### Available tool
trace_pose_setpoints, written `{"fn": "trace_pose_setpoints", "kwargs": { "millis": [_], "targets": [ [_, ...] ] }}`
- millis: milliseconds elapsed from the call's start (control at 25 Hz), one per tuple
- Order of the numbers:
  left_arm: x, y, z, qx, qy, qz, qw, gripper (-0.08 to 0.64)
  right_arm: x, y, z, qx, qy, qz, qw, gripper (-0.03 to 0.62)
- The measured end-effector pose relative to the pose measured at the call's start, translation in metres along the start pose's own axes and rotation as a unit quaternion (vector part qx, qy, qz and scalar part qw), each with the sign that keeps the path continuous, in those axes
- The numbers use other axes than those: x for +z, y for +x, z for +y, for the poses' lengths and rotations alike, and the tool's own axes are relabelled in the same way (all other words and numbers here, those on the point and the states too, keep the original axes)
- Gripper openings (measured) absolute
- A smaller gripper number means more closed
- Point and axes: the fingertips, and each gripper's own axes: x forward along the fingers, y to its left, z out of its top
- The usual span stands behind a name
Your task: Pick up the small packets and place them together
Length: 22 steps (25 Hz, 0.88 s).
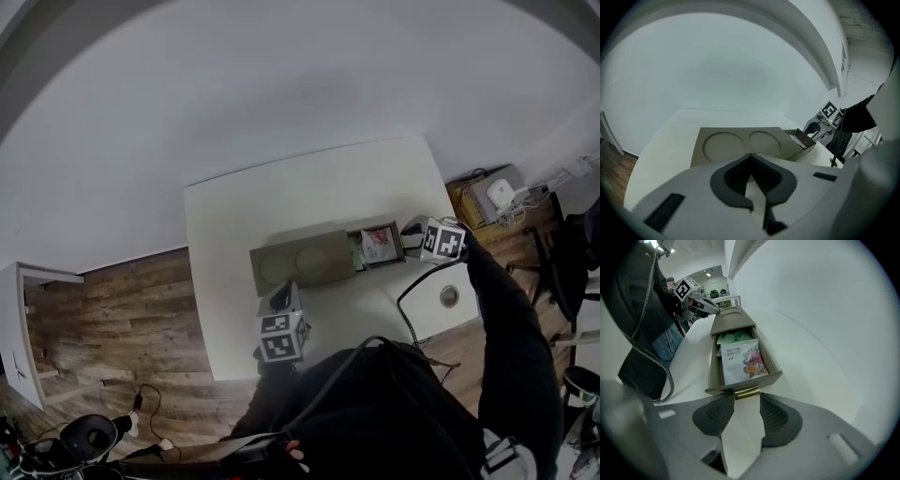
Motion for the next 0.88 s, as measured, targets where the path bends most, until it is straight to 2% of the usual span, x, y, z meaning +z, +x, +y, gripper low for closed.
{"fn": "trace_pose_setpoints", "kwargs": {
  "millis": [160, 240, 360, 760, 880],
  "targets": [
    [0.001, 0.003, -0.004, 0.000, 0.001, 0.000, 1.0000, 0.000, -0.019, -0.007, -0.005, -0.008, 0.021, 0.009, 1.000, 0.164],
    [0.001, 0.004, -0.004, 0.000, 0.002, -0.001, 1.0000, 0.000, -0.024, -0.010, -0.004, -0.007, 0.042, 0.004, 0.999, 0.070],
    [0.000, 0.003, -0.001, 0.004, 0.004, 0.000, 1.0000, 0.000, -0.022, -0.011, -0.002, -0.005, 0.061, -0.014, 0.998, 0.037],
    [0.002, 0.003, -0.005, -0.001, 0.003, 0.001, 1.0000, 0.000, -0.026, -0.014, -0.003, -0.007, 0.052, -0.001, 0.999, 0.036],
    [0.003, 0.003, -0.003, -0.001, 0.002, -0.001, 1.0000, 0.000, -0.024, -0.014, -0.007, -0.018, 0.043, 0.008, 0.999, 0.071]
  ]
}}
